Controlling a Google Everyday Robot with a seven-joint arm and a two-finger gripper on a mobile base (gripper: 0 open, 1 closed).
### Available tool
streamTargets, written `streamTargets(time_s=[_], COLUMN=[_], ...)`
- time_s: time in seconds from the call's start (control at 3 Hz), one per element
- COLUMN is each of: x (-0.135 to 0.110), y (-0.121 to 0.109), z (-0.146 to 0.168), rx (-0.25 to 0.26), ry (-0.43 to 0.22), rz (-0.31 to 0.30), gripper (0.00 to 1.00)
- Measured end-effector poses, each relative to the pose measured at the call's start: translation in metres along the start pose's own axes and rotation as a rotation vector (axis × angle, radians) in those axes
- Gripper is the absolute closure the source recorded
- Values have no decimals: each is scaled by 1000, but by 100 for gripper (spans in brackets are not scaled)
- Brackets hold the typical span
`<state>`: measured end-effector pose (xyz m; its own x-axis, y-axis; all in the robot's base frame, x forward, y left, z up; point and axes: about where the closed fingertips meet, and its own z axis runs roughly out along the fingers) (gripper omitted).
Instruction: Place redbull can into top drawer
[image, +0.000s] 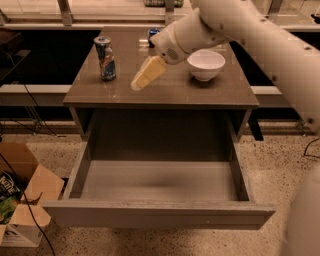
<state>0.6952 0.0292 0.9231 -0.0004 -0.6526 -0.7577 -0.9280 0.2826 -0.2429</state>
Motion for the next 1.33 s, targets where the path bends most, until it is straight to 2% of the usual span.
streamTargets(time_s=[0.33,0.67,1.0,1.33], x=[-14,-20,-18,-26], y=[-13,-18,-14,-16], z=[33,36,59,87], rx=[-60,-56,-75,-102], ry=[-8,-15,-45,-84], rz=[-31,-26,-4,-11], gripper=[0,0,0,0])
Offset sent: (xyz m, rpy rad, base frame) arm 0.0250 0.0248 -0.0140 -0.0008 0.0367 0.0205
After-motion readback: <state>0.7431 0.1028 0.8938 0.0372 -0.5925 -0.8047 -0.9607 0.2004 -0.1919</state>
